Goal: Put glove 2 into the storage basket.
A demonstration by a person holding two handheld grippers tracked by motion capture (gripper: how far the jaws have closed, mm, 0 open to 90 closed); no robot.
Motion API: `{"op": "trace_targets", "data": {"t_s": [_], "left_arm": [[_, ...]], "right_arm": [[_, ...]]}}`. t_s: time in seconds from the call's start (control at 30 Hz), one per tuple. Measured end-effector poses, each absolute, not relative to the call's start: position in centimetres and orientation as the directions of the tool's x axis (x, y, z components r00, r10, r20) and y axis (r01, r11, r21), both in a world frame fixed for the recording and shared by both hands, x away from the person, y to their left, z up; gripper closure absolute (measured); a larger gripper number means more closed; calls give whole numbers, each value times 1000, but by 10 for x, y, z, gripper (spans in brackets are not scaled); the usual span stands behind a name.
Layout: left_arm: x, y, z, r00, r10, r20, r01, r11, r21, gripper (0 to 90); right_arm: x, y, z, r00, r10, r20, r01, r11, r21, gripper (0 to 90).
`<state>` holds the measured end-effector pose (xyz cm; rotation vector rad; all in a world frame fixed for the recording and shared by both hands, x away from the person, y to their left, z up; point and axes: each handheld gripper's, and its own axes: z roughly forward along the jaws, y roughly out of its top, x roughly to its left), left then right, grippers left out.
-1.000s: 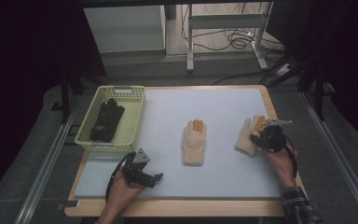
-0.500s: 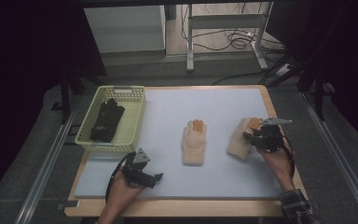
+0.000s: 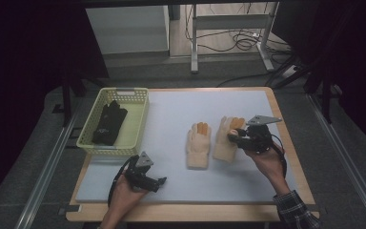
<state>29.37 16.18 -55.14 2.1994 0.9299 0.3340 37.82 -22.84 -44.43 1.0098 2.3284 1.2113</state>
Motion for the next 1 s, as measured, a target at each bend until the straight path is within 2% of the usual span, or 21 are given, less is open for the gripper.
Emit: {"op": "trace_targets", "data": {"t_s": [0.23,0.5,0.83,1.0], "left_arm": [[294,162,-551,707,706,-37,521,-485,702,24],[294,162,-551,706,707,-38,522,-483,703,24],[294,162,-551,707,707,-39,523,-484,701,24],[294,162,-551,707,706,-38,522,-485,701,24]], "right_arm": [[379,-189,-440,-758,650,45,405,417,814,589],[387,-149,-456,-802,596,46,391,465,794,588],[403,-137,-487,-806,591,39,406,503,763,581],[408,-137,-505,-802,597,36,420,520,743,525]]}}
